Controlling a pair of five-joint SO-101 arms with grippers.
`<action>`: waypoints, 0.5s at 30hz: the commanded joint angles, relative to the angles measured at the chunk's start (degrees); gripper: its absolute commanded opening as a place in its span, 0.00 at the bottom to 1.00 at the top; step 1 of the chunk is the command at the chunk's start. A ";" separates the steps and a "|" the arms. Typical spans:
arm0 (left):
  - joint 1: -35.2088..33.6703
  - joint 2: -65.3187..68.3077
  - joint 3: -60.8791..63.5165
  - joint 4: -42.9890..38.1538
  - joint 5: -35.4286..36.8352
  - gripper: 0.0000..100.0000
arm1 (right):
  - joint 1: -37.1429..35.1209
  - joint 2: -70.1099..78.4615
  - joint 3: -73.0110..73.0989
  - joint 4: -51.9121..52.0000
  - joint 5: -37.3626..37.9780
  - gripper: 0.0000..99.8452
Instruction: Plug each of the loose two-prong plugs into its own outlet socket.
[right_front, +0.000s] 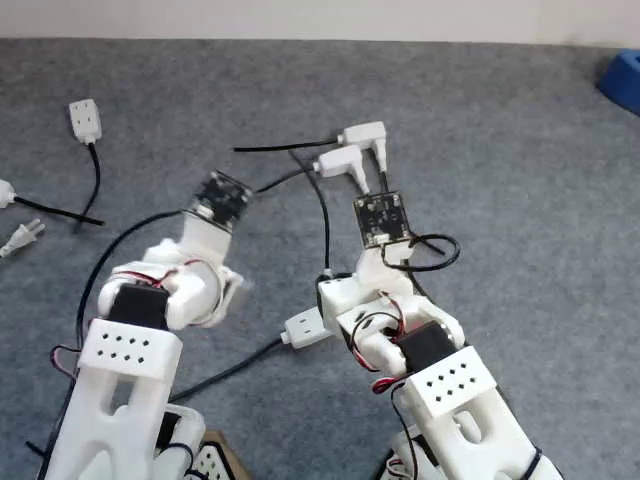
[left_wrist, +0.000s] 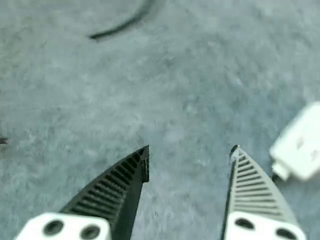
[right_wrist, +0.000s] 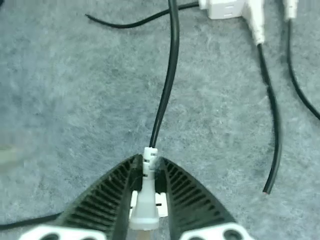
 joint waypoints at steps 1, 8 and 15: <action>-0.75 -0.48 -0.57 -7.12 2.46 0.26 | -2.86 -0.48 -3.74 0.57 3.16 0.01; -0.66 3.56 0.04 -14.77 2.46 0.26 | -4.26 -0.48 -16.92 11.03 7.82 0.01; 1.36 14.02 -7.78 -16.09 2.55 0.26 | -4.62 0.13 -26.86 19.56 7.74 0.01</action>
